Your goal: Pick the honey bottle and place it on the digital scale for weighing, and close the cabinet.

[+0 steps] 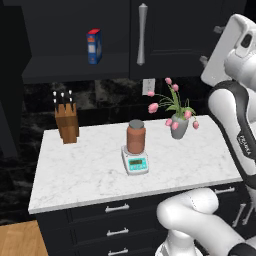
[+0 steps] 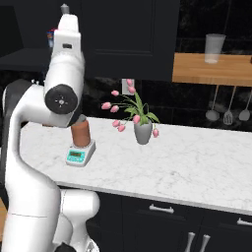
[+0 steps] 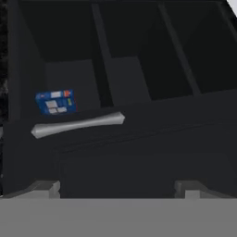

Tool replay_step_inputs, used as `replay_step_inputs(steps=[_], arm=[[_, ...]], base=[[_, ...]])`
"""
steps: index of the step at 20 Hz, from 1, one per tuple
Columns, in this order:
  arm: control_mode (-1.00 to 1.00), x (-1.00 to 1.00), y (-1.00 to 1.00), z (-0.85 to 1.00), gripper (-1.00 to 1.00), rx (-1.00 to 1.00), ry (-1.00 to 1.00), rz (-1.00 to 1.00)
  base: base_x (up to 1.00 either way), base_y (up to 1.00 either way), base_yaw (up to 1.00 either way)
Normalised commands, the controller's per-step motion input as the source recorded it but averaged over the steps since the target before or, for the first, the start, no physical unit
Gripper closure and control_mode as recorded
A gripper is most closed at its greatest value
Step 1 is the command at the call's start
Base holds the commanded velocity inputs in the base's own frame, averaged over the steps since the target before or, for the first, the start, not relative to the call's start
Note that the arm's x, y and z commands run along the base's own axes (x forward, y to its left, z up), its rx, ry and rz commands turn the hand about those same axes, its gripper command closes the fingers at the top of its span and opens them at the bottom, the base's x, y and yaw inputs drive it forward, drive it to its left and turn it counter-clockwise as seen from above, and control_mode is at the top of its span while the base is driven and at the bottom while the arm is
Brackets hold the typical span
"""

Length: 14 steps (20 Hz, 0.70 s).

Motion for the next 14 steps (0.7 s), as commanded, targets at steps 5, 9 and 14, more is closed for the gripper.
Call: replay_step_inputs(steps=[5,9,14], arm=[[-1.00,-0.89,0.37,-0.07,-1.00,0.00,-0.29,0.00],[-1.00,-1.00,0.44,0.00,-1.00,0.00,-0.31,0.00],[-1.00,-0.94,0.77,-0.16,-1.00,0.07,-0.24,0.00]], base=[[0.00,0.00,0.00],[0.00,0.00,0.00],[0.00,0.00,0.00]])
